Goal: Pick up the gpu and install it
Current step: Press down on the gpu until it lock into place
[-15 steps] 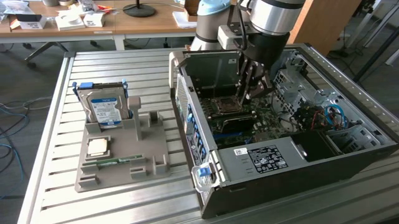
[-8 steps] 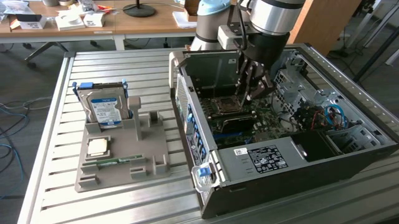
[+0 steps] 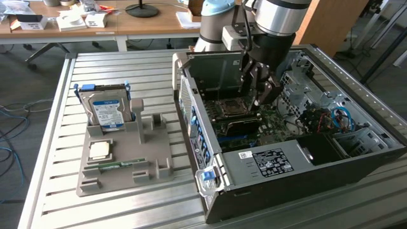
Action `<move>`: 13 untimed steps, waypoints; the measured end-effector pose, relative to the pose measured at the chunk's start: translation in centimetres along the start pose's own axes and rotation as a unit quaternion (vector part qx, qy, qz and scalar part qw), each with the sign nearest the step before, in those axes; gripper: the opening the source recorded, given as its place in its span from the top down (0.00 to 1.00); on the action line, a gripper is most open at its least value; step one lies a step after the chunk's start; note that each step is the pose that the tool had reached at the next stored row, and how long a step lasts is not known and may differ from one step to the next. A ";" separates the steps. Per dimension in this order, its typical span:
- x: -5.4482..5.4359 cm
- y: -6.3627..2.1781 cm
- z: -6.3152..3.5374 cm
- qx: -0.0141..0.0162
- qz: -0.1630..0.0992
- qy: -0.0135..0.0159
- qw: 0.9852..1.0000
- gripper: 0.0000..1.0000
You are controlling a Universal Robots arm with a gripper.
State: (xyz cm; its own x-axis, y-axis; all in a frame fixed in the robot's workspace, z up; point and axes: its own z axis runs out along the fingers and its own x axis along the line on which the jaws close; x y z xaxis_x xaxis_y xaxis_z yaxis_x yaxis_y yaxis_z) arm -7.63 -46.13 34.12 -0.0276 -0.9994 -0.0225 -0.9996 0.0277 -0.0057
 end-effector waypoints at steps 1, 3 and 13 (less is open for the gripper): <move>0.0 0.00 0.00 0.000 0.000 0.000 1.000 0.35; 0.0 0.00 0.00 0.000 0.000 0.000 1.000 0.36; 0.0 0.00 0.00 0.000 0.000 0.000 1.000 0.78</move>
State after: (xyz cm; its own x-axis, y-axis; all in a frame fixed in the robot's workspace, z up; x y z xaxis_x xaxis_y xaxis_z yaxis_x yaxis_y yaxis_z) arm -7.63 -46.13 34.13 -0.0276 -0.9994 -0.0225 -0.9996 0.0277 -0.0057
